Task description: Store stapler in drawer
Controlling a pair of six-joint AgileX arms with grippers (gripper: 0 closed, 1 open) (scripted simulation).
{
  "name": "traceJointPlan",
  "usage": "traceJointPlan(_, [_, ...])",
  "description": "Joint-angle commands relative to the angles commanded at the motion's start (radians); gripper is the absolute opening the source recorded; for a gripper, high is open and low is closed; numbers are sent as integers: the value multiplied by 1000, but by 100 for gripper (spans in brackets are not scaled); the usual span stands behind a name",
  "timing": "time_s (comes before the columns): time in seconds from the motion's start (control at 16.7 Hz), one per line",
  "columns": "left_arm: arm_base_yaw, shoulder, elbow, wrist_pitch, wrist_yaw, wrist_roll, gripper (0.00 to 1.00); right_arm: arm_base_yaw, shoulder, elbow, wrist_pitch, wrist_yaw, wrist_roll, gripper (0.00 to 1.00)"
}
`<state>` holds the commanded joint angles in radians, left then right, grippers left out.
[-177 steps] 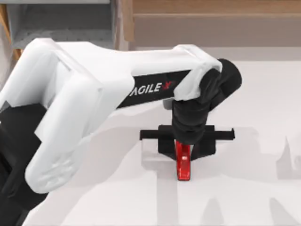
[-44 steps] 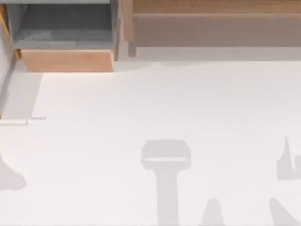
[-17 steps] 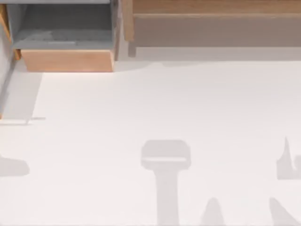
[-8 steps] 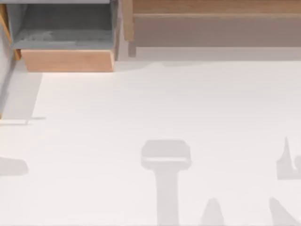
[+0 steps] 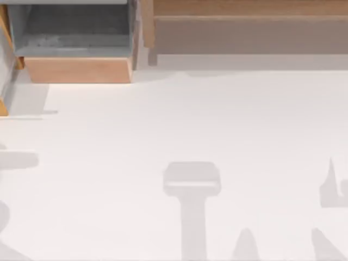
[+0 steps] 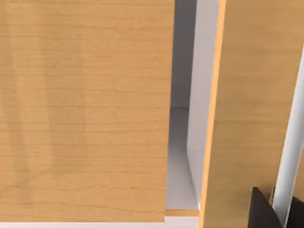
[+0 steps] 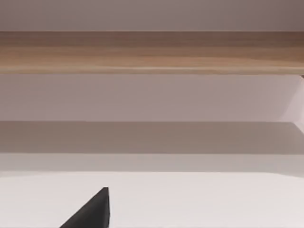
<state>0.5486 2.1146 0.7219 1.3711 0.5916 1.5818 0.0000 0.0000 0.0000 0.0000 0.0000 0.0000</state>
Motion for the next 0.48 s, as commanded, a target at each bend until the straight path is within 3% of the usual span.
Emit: traceJointPlan(0.48, [-30,48,82,-54,-37,-6,0,0,0,0,0,0,0,100])
